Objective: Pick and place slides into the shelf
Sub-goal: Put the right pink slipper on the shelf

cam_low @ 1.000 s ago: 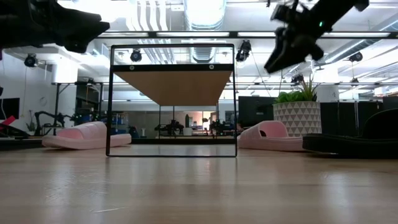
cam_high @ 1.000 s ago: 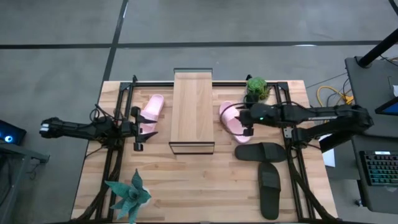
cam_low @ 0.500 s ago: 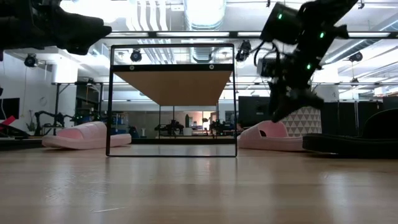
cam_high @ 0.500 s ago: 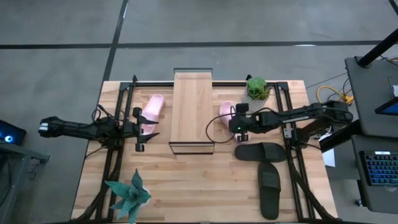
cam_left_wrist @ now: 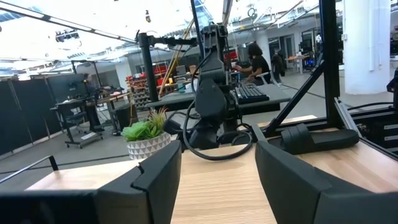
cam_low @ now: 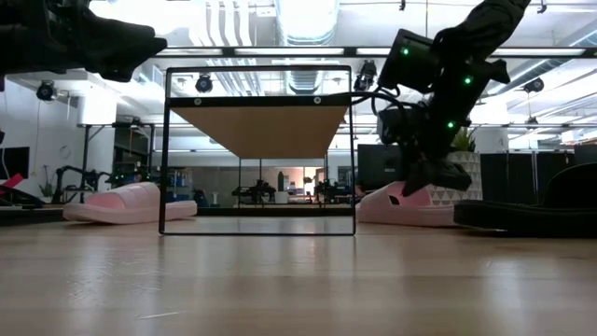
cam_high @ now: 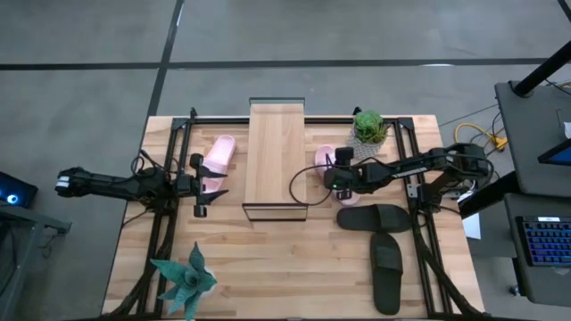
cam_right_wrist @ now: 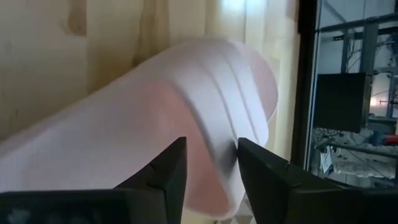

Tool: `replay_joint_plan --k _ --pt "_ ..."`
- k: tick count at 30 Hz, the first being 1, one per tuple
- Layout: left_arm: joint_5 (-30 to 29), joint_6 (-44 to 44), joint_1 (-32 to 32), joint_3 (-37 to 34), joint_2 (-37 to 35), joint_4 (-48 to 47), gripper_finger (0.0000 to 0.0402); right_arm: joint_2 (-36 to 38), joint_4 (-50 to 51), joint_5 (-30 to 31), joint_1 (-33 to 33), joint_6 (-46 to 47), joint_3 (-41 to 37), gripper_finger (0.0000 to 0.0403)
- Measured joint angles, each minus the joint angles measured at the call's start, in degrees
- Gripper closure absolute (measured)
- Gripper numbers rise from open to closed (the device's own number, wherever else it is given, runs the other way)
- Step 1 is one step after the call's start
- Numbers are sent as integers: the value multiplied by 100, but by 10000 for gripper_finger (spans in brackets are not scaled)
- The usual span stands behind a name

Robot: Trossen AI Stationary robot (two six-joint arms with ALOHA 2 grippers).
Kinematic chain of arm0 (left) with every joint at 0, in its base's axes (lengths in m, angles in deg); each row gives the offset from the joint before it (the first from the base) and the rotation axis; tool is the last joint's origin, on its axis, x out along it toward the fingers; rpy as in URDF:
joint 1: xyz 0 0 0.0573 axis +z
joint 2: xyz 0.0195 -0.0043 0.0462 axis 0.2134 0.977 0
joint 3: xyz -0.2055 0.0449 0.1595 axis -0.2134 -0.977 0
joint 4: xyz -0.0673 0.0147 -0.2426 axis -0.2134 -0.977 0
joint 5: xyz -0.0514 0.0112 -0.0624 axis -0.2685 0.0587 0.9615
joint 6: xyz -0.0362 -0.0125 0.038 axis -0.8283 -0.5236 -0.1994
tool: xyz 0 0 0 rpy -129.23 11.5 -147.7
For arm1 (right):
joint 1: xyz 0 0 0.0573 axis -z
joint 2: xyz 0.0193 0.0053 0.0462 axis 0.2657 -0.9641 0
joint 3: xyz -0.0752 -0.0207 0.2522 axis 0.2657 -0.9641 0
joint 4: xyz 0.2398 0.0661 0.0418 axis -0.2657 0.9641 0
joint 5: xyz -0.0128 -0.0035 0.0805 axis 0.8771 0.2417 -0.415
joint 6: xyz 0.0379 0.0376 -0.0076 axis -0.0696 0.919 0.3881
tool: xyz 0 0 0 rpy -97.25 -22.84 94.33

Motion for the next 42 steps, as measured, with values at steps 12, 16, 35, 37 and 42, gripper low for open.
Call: replay_joint_plan --k 12,16,35,37,42 --pt "1 2 0 0 2 -2 209 -5 -199 -39 268 -50 0 308" --pt "0 2 1 0 -1 -4 209 -5 -208 -39 341 -25 0 315" --pt "0 2 0 1 1 -2 209 245 -140 333 463 98 5 393" --pt "1 2 0 1 10 -2 209 439 -110 345 429 55 24 393" --pt "-1 2 1 -1 12 -4 209 1131 3 321 387 79 24 393"
